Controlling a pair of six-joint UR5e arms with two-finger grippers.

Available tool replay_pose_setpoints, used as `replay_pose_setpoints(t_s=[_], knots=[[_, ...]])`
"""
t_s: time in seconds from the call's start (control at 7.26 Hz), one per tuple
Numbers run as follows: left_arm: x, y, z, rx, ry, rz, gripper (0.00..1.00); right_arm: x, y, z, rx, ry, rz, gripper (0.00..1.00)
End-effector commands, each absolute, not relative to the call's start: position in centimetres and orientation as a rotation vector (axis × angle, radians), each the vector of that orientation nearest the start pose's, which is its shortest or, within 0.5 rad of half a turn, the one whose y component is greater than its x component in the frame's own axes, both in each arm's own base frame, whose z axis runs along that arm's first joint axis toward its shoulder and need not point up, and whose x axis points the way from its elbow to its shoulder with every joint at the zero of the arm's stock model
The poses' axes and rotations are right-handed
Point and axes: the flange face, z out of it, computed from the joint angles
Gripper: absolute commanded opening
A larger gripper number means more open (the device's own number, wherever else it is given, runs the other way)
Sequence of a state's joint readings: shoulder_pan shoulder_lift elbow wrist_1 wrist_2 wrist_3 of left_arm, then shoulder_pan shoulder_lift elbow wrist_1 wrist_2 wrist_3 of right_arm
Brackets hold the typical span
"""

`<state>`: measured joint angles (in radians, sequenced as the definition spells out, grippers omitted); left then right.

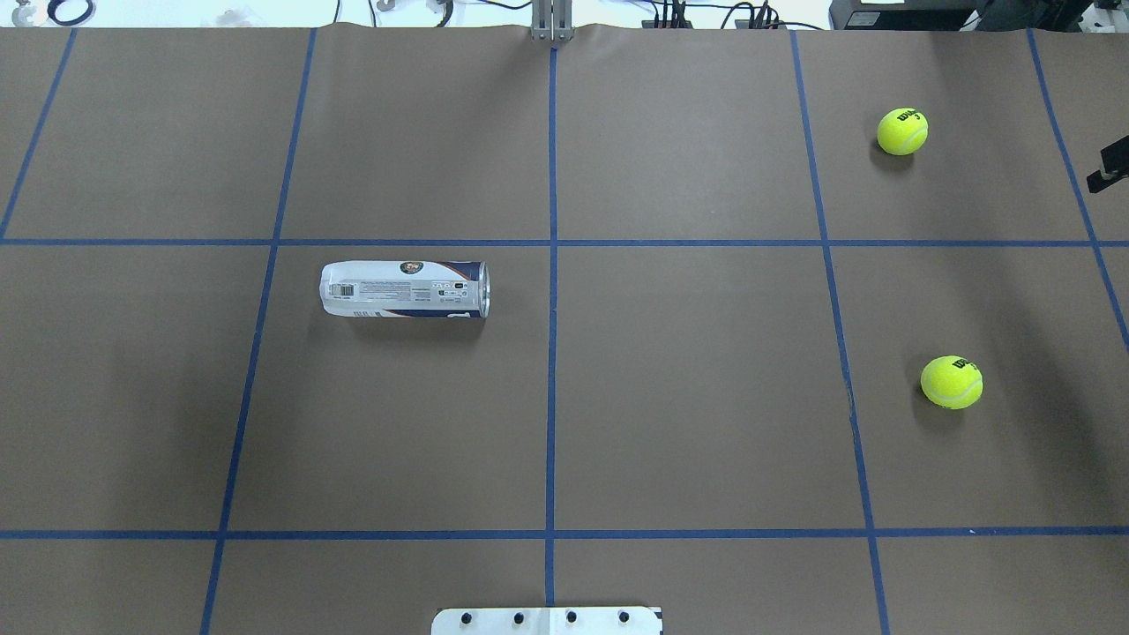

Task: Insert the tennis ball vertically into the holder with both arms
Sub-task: 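Move the left gripper out toward the clear tennis-ball can lying on its side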

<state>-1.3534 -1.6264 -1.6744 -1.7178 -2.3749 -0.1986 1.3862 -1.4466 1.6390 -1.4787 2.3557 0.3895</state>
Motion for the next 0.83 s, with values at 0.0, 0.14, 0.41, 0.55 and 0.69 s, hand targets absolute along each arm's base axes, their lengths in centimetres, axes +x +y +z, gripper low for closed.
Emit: replay_pose_setpoints(t_s=[0.0,0.14,0.41,0.55,0.69], knots=[[5.5,-52.9,55.9,0.131,0.844,0.151,1.00,-3.9,-55.4,54.8,0.039,-0.828,0.081,1.00],[5.5,-53.0,55.4,0.137,0.845,0.152,1.00,-3.9,-55.3,54.6,0.043,-0.830,0.077,1.00],[5.5,-52.9,54.6,0.147,0.847,0.143,1.00,-3.9,-55.3,54.3,0.062,-0.825,0.072,1.00],[5.7,-53.4,53.3,0.161,0.854,0.128,1.00,-3.8,-55.1,54.5,0.058,-0.827,0.073,1.00],[6.0,-54.2,52.0,0.210,0.864,0.154,1.00,-3.8,-55.0,54.2,0.062,-0.828,0.071,1.00]])
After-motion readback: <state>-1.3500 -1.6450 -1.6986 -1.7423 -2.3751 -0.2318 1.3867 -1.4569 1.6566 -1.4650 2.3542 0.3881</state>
